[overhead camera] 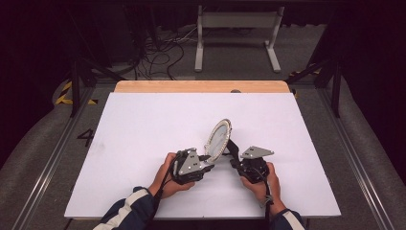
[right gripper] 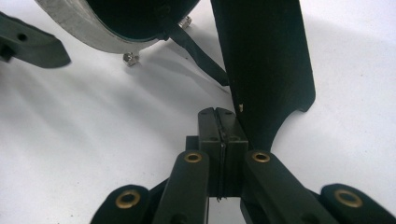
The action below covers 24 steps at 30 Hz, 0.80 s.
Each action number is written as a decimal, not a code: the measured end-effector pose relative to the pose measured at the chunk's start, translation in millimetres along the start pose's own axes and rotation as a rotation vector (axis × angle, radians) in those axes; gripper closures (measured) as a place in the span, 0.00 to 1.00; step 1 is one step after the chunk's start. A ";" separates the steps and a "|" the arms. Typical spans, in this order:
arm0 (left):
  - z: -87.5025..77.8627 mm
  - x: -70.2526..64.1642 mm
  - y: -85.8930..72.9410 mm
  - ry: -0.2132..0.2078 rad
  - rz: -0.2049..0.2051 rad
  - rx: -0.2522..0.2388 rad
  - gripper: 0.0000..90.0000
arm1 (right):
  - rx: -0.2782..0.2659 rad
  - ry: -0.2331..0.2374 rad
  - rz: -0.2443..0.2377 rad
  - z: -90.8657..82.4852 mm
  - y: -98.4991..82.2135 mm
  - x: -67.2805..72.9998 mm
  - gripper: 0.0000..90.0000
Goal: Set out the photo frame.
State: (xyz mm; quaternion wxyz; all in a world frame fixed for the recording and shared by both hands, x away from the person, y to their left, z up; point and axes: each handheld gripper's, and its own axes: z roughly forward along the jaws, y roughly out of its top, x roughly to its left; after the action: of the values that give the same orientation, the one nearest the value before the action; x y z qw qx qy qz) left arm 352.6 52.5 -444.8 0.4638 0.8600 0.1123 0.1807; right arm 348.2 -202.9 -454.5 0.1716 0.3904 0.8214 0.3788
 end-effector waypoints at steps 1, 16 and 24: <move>-0.8 0.7 -0.1 0.000 0.002 0.001 0.70 | 0.000 -0.001 0.001 0.0 -0.1 -0.1 1.00; -16.9 7.0 -6.4 -0.003 -0.009 0.037 0.53 | -0.005 -0.006 0.015 -0.4 -0.8 -1.2 1.00; -32.3 10.9 -13.0 0.020 -0.053 0.048 0.40 | -0.008 -0.010 0.018 -1.0 -1.0 -2.4 0.98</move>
State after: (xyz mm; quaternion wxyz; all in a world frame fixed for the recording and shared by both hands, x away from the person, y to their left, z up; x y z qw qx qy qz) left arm 348.8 88.0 -437.2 0.4466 0.8658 0.1440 0.1740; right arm 348.6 -205.7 -454.7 0.1736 0.3987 0.8157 0.3815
